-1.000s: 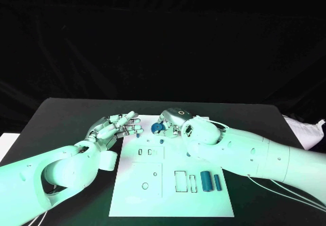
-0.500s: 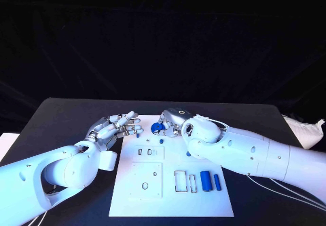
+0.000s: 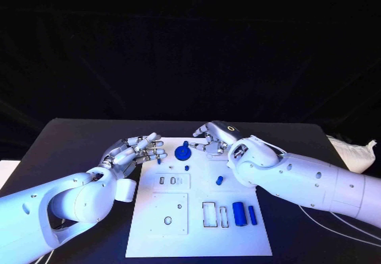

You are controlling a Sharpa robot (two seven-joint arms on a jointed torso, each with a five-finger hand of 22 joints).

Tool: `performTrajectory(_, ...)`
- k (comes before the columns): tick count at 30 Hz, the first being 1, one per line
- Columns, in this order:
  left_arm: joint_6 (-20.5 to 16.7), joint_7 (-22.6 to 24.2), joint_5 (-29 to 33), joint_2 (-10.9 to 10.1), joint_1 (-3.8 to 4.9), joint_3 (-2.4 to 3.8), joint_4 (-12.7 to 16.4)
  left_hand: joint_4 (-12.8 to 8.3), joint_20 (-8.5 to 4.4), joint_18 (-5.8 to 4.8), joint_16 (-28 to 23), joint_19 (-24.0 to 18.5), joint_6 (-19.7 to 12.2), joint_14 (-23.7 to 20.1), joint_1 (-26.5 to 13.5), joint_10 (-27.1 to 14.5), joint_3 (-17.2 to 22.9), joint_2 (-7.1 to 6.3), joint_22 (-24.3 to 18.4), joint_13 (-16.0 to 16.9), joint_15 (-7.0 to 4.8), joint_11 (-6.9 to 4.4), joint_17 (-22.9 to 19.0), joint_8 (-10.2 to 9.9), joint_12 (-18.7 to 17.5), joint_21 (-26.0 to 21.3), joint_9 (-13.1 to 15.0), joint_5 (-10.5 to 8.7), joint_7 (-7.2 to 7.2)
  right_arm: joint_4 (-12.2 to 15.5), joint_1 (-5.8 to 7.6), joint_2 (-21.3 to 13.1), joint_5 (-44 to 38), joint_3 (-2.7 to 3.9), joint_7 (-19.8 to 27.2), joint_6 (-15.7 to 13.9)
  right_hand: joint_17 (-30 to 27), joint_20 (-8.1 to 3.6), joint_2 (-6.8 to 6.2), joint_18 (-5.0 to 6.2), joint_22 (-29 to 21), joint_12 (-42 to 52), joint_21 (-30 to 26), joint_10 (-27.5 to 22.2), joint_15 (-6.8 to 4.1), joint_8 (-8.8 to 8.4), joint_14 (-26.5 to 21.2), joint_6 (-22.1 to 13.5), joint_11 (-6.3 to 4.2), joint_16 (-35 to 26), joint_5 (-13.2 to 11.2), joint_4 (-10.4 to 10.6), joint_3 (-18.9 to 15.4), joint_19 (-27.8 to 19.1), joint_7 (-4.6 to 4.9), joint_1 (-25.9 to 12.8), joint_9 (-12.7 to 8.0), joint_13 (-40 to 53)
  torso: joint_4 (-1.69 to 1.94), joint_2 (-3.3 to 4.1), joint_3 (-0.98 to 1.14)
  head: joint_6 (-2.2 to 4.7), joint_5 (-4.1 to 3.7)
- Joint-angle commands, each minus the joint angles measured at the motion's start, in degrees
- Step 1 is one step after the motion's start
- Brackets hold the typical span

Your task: Assemble the parts on the task board

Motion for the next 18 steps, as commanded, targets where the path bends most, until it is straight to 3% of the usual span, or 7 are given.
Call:
performTrajectory(1,1.36,0.23,0.07,0.16,-0.1,0.03,-0.13,-0.36,0.13,0.69,-0.35,0.41,0.3,0.4,0.51,0.41,0.0,-0.06,-0.05,-0.04,0.0,0.01,0.05,-0.21,-0.2,-0.31,-0.06,-0.2,0.23,1.43,-0.05,-3.45,10.96,0.33,12.43,-4.05,7.44,0.11,-0.2,-0.63,0.04,0.26,0.28,0.29,0.03,-0.25,4.44,-0.45,0.13,0.0,-0.01,-1.0,0.07,0.08,0.17,1.35,-0.1,0.07,-0.68,-0.33,0.12,0.22,0.25)
performTrajectory(7,1.49,0.2,0.12,0.32,-0.35,0.0,-0.52,-0.38,0.13,0.68,-0.38,0.42,0.28,0.4,0.49,0.4,-0.01,-0.05,-0.07,-0.05,0.0,0.01,0.07,-0.23,-0.23,-0.33,-0.06,-0.2,0.24,2.23,-0.16,-10.09,18.29,0.8,17.96,0.92,7.94,0.1,-1.18,-0.67,0.31,0.39,0.4,0.26,0.02,-0.23,4.54,-0.48,0.11,0.22,0.09,-3.8,0.31,0.2,0.22,4.77,-0.21,0.3,-1.35,-0.61,0.33,0.35,0.27)
performTrajectory(11,1.59,0.19,0.14,0.41,-0.52,-0.02,-0.72,-0.38,0.13,0.68,-0.38,0.42,0.28,0.4,0.49,0.4,-0.01,-0.05,-0.07,-0.05,0.0,0.01,0.07,-0.23,-0.23,-0.33,-0.06,-0.2,0.24,1.24,-1.15,-13.58,21.05,0.9,19.81,4.86,8.03,0.09,-1.59,-0.69,0.42,0.24,0.45,0.18,0.02,-0.2,4.55,-0.43,0.1,0.25,-0.08,-5.5,0.48,0.25,0.26,6.72,-0.28,0.26,-1.7,-0.78,0.47,0.26,0.19)
performTrajectory(16,1.64,0.18,0.15,0.47,-0.67,-0.04,-0.86,-0.41,0.13,0.68,-0.4,0.43,0.26,0.39,0.49,0.38,-0.02,-0.05,-0.09,-0.05,0.01,0.02,0.08,-0.26,-0.26,-0.35,-0.07,-0.2,0.25,-0.7,-2.05,-15.23,22.08,0.93,20.61,7.21,8.06,0.1,-2.03,-0.7,0.49,-0.06,0.47,0.04,0.02,-0.25,4.54,-0.49,0.11,0.25,-0.05,-6.67,0.56,0.27,0.29,7.96,-0.36,0.09,-1.96,-0.82,0.59,0.24,0.1)
performTrajectory(18,1.65,0.18,0.15,0.49,-0.71,-0.04,-0.89,-0.41,0.13,0.68,-0.4,0.43,0.26,0.39,0.49,0.38,-0.02,-0.05,-0.09,-0.05,0.01,0.02,0.08,-0.26,-0.26,-0.35,-0.07,-0.2,0.25,-1.61,-2.31,-15.44,22.15,0.94,20.43,7.65,8.07,0.1,-2.11,-0.7,0.44,-0.2,0.44,-0.03,0.03,-0.27,4.54,-0.54,0.12,0.26,-0.06,-6.84,0.55,0.25,0.3,8.11,-0.38,0.0,-1.86,-0.79,0.55,0.22,-0.05)
